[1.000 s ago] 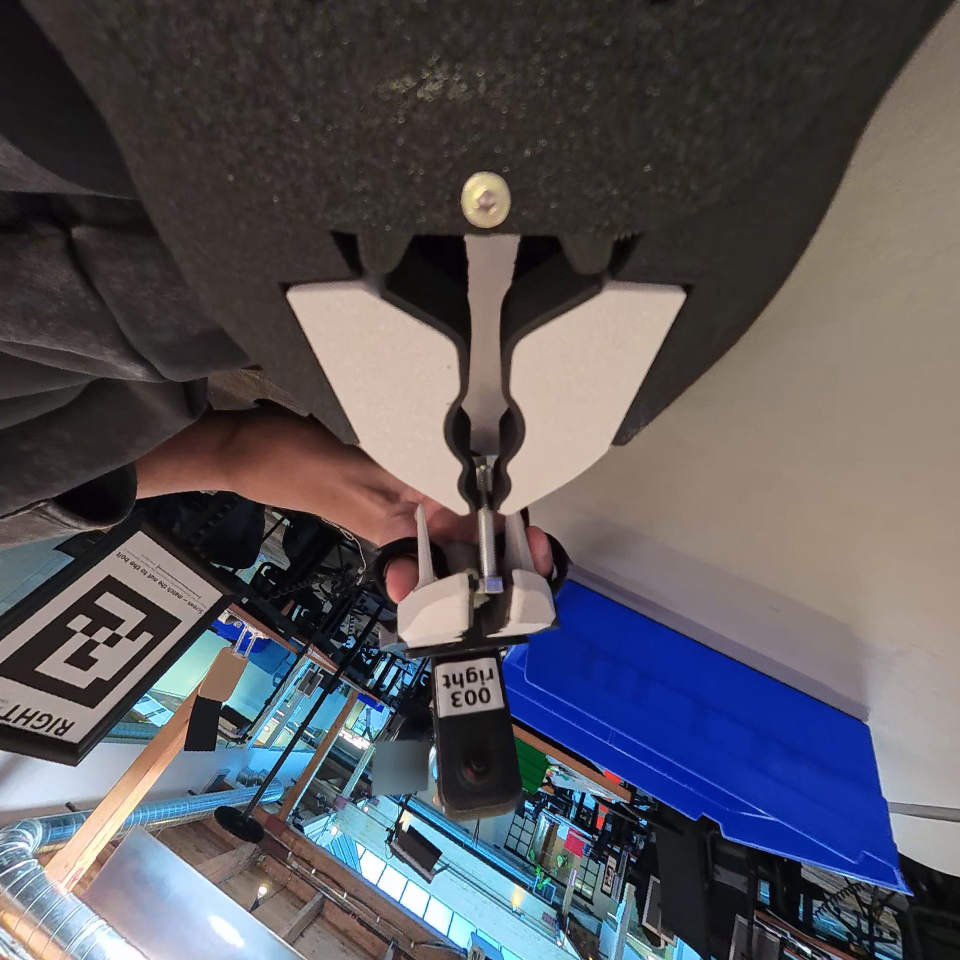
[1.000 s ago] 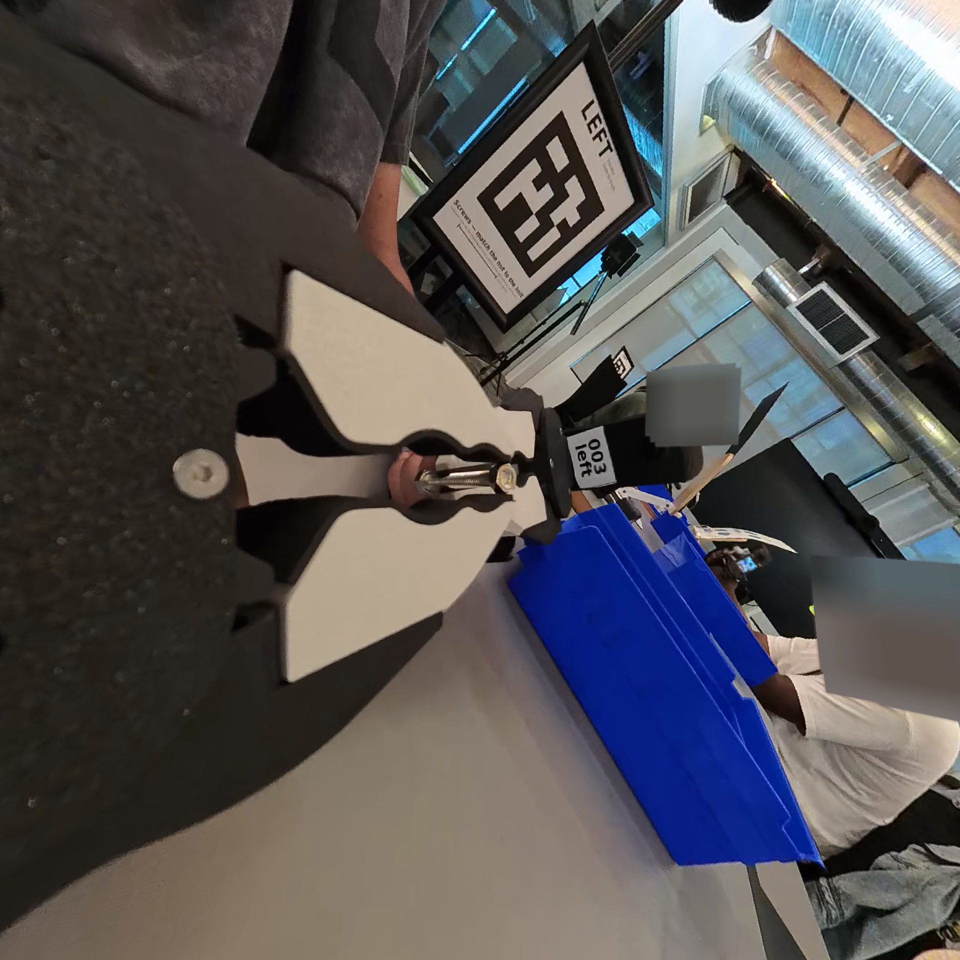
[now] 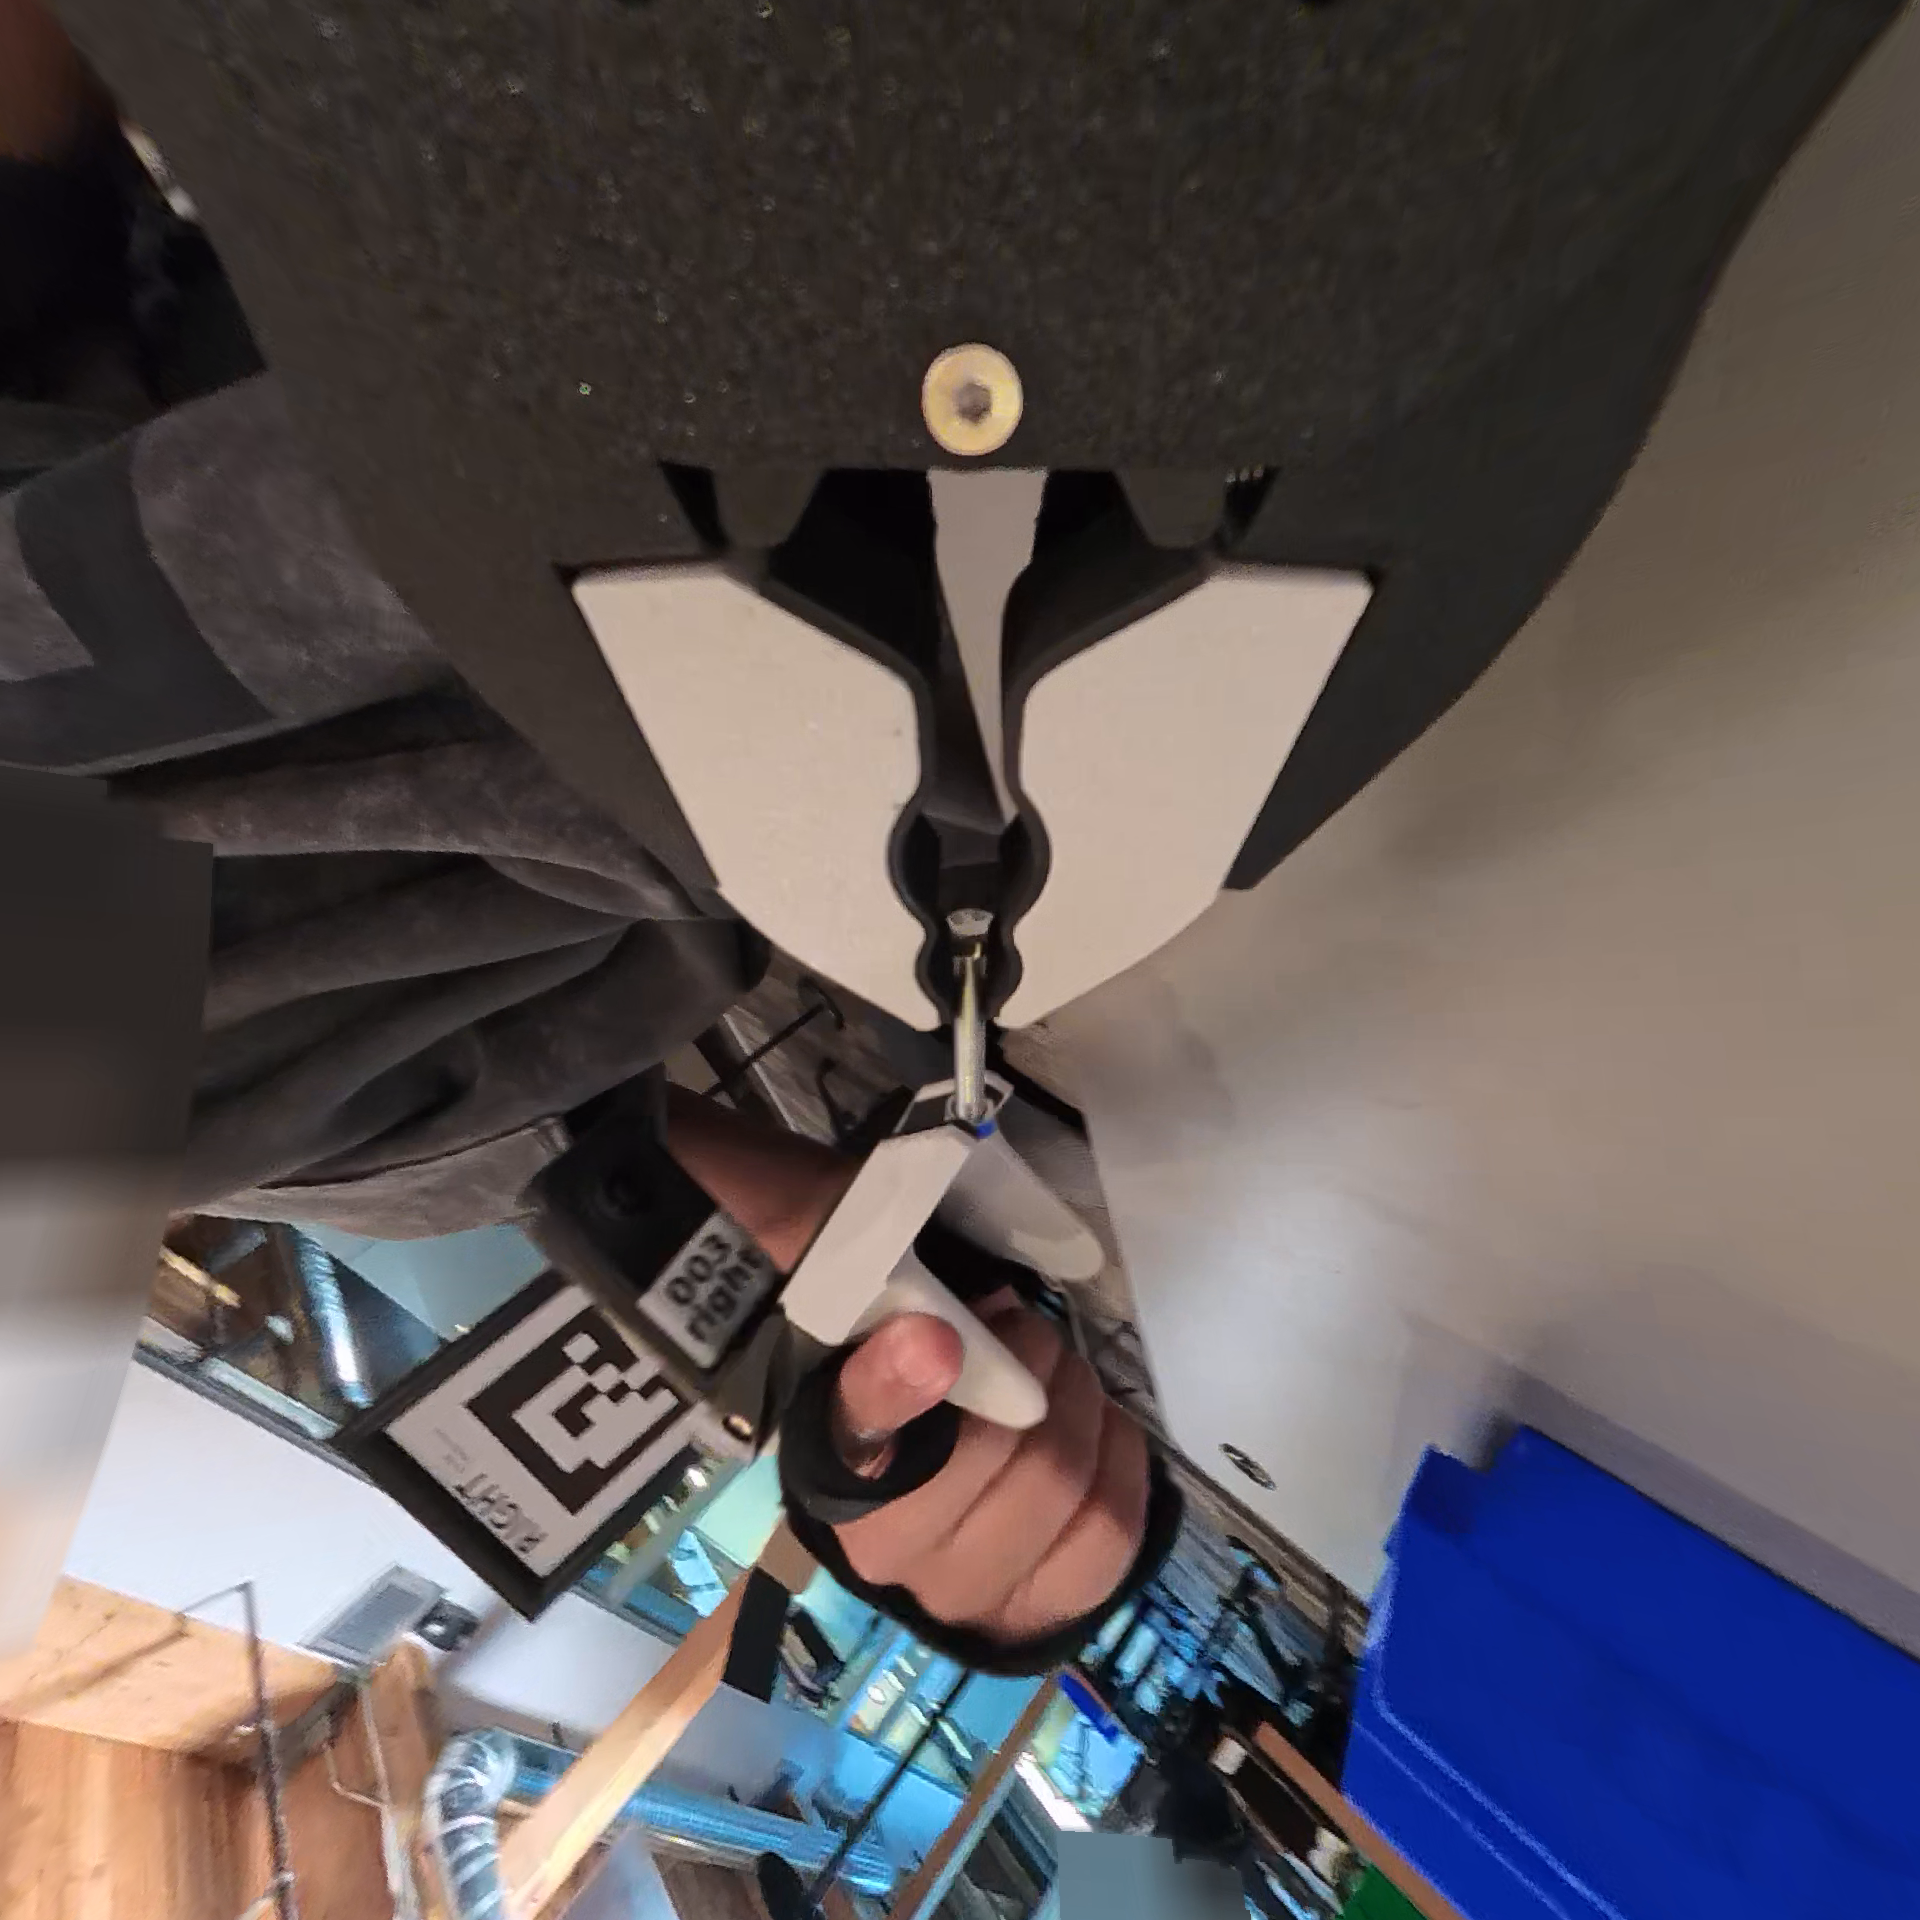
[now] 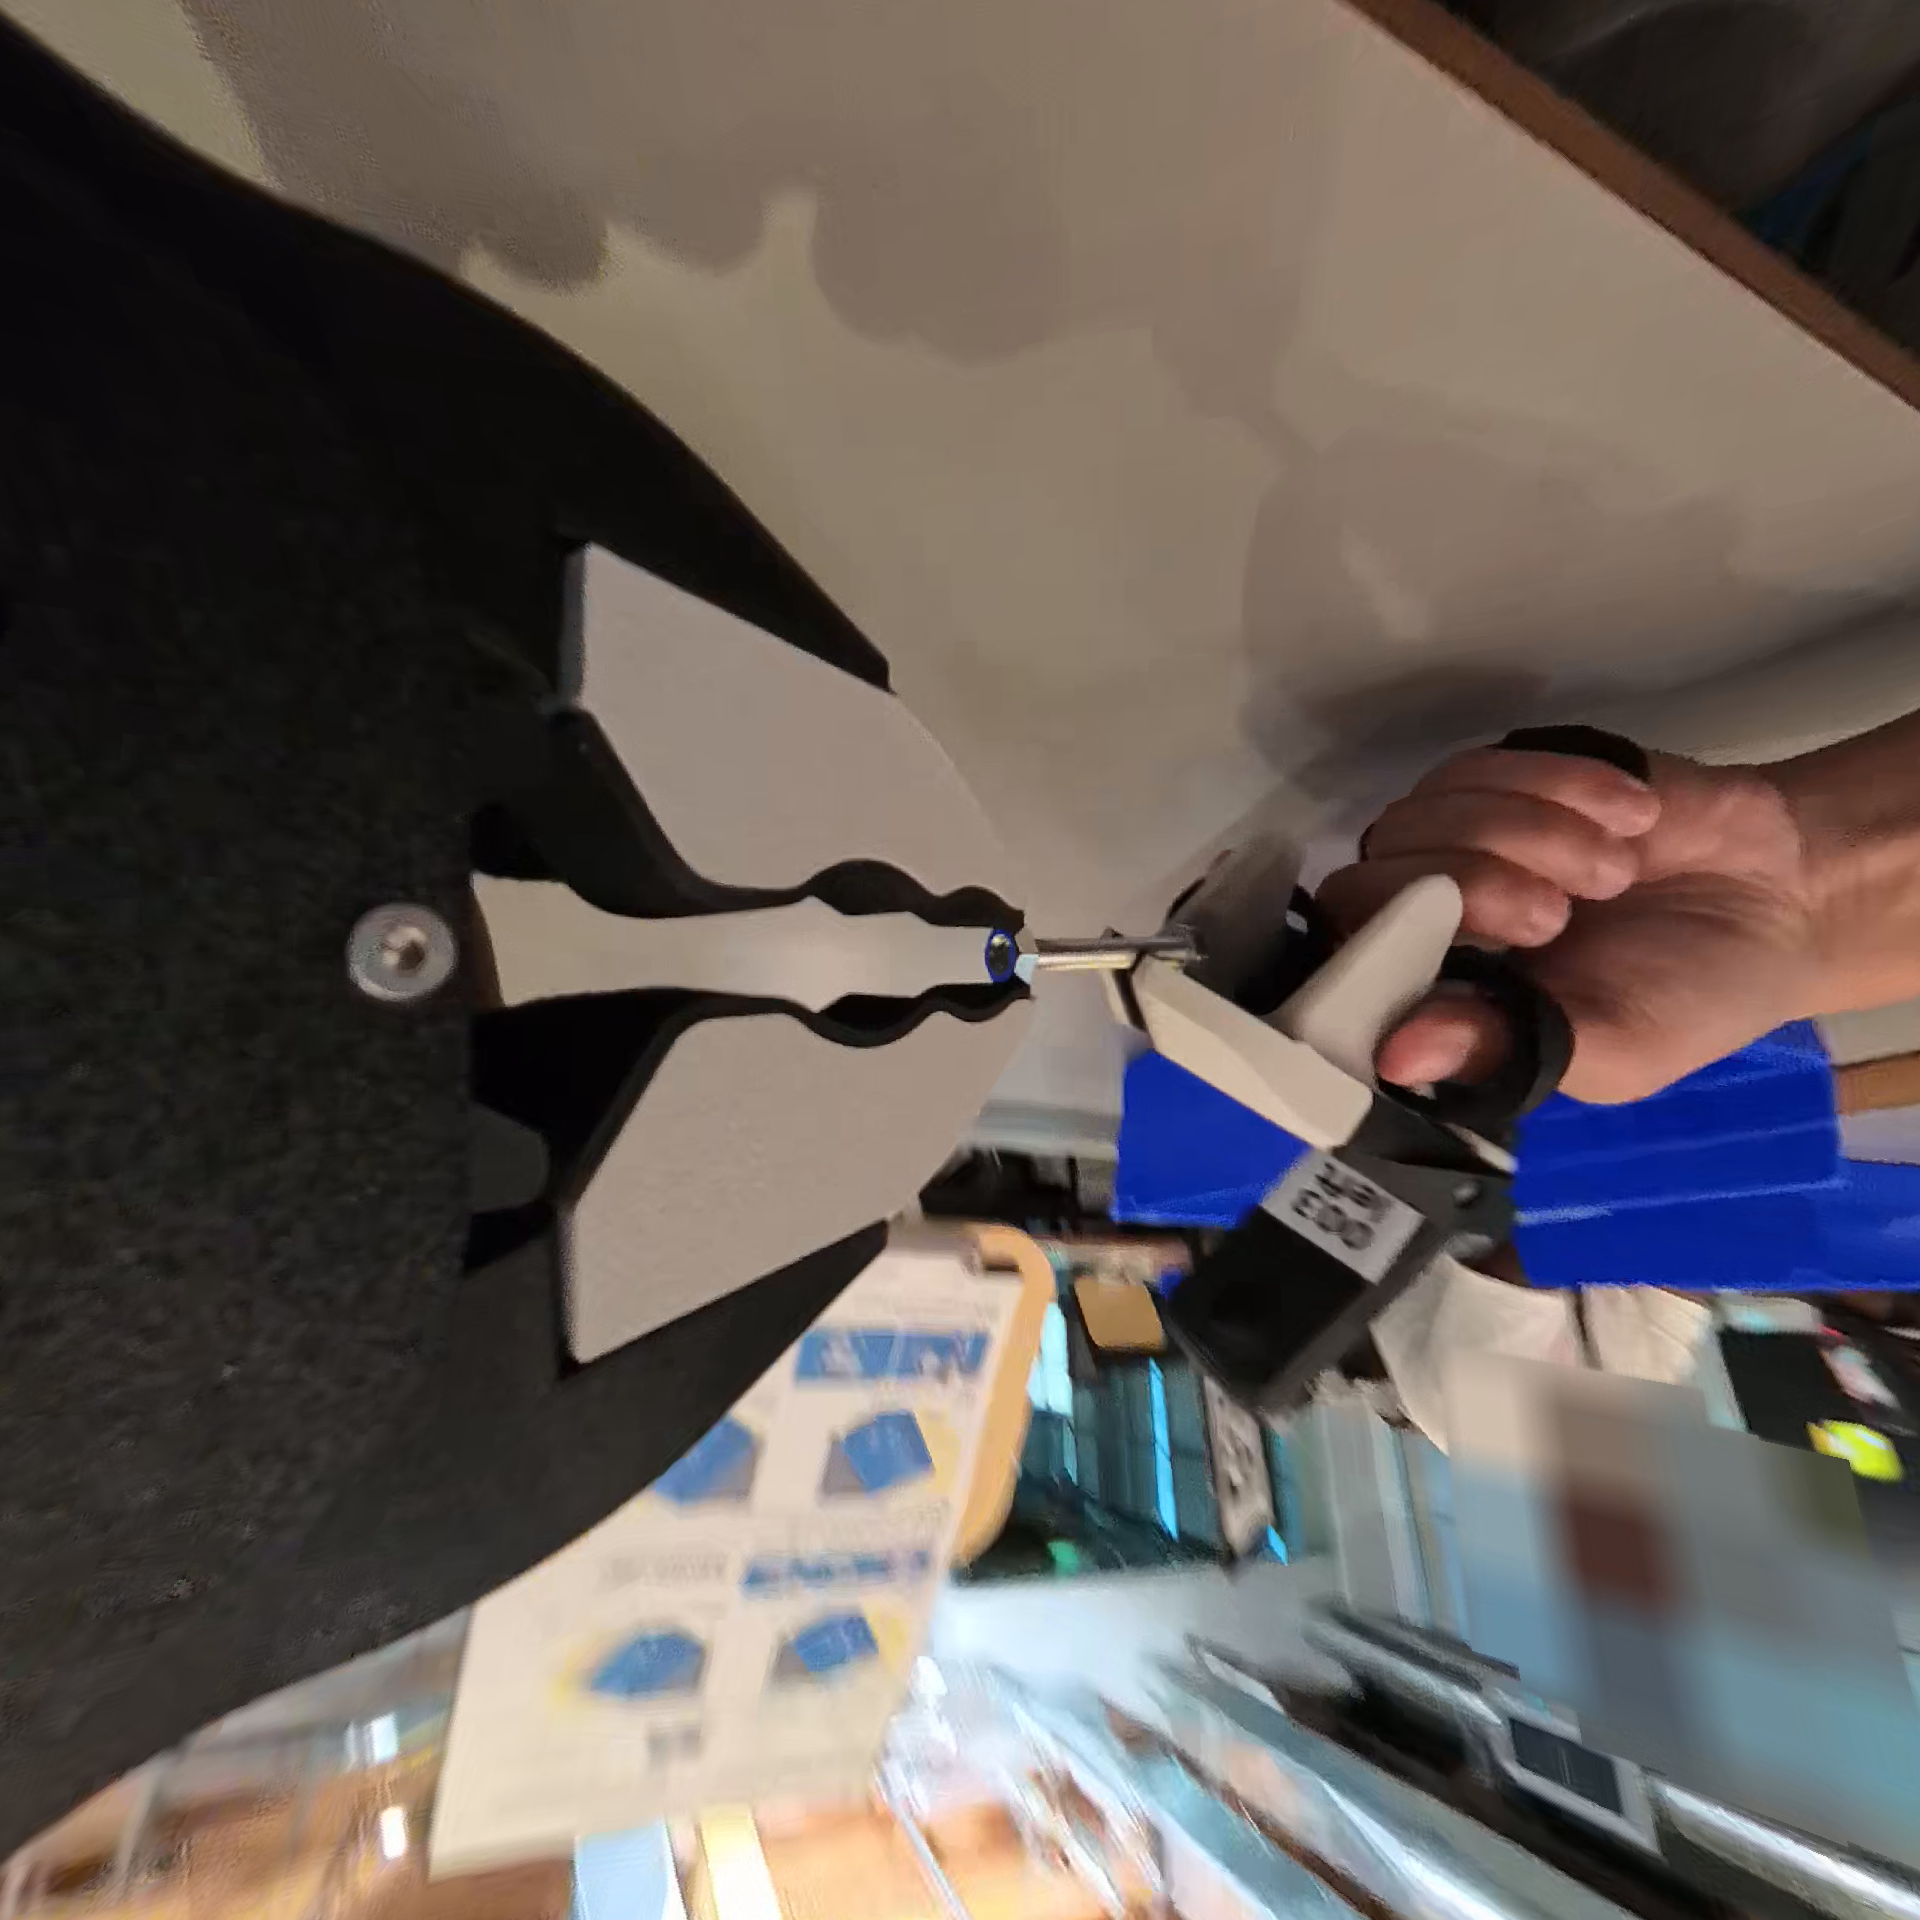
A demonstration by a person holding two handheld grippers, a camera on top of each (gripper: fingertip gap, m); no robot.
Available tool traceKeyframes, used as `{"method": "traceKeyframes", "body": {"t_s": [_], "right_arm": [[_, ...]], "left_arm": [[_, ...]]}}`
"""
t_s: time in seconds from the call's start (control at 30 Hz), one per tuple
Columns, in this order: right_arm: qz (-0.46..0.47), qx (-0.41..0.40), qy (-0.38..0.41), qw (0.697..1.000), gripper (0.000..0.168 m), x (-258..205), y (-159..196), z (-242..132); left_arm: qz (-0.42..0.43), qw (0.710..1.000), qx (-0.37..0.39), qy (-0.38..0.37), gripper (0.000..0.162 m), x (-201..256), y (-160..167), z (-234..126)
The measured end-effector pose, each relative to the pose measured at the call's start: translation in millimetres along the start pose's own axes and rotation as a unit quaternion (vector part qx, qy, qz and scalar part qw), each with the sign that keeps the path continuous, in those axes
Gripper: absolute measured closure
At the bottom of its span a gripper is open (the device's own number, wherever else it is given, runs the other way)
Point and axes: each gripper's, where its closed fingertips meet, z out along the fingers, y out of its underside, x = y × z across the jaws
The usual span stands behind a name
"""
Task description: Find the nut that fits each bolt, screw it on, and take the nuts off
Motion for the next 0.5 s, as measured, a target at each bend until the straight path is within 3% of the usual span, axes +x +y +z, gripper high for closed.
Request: {"method": "traceKeyframes", "body": {"t_s": [0.1,0.17,0.27,0.4,0.5], "right_arm": [[0.14,0.033,-0.028,0.989,0.158,0,0,2],[0.233,0.053,-0.044,0.97,0.158,4,3,3],[0.355,0.086,-0.065,0.929,0.158,7,7,6],[0.472,0.146,-0.082,0.865,0.158,9,10,11],[0.504,0.17,-0.089,0.842,0.158,6,8,12]], "left_arm": [[0.012,0.999,0.034,-0.017,0.155,-3,-7,-3],[0.023,0.998,0.044,-0.034,0.13,-4,-12,-7],[0.056,0.994,0.054,-0.083,0.107,-10,-14,-14],[0.109,0.984,0.055,-0.128,0.115,-14,-9,-18],[0.113,0.983,0.056,-0.137,0.123,-16,-8,-20]]}}
